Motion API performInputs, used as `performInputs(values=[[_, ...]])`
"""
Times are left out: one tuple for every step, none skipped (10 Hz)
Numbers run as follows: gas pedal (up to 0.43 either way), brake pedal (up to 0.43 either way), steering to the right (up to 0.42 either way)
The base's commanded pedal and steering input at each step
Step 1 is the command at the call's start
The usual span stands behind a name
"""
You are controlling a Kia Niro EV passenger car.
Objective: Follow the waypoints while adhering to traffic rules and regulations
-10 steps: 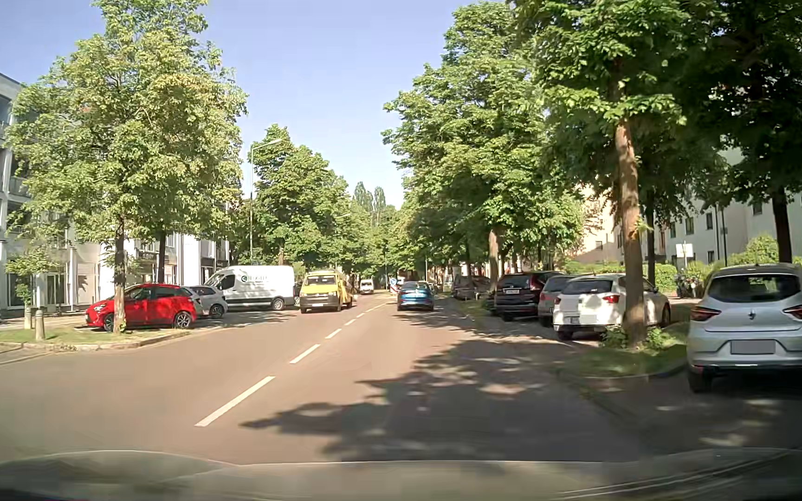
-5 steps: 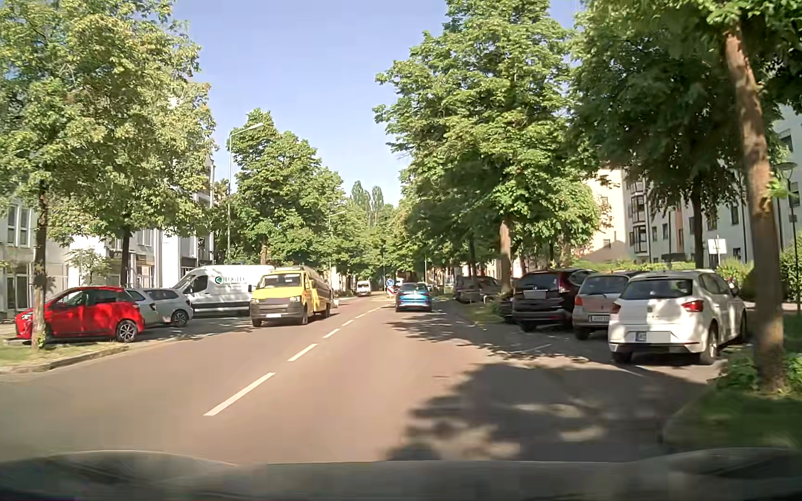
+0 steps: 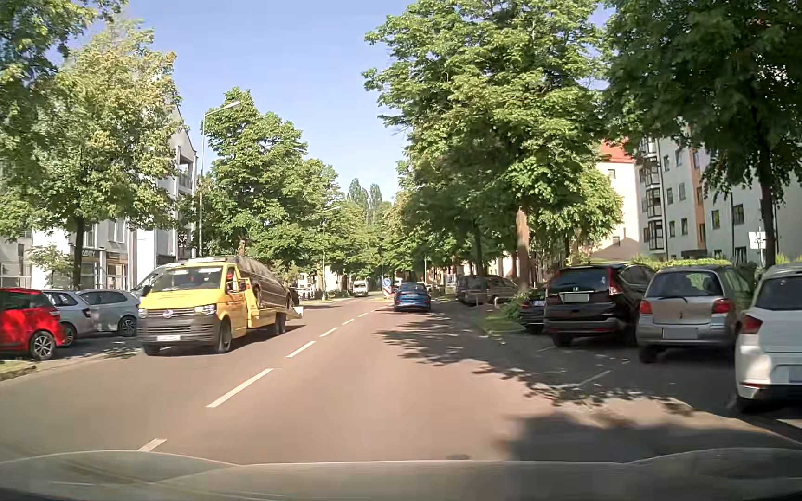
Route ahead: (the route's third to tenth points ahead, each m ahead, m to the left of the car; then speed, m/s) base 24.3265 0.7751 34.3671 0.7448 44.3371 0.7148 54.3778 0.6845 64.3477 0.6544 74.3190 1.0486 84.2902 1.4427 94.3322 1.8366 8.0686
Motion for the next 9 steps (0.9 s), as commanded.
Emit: performInputs(values=[[0.000, 0.000, -0.003], [0.000, 0.000, -0.003], [0.000, 0.000, -0.003], [0.000, 0.000, -0.006], [0.000, 0.000, -0.009], [0.000, 0.000, -0.009], [0.000, 0.000, -0.010], [0.000, 0.000, -0.014], [0.000, 0.000, -0.019]])
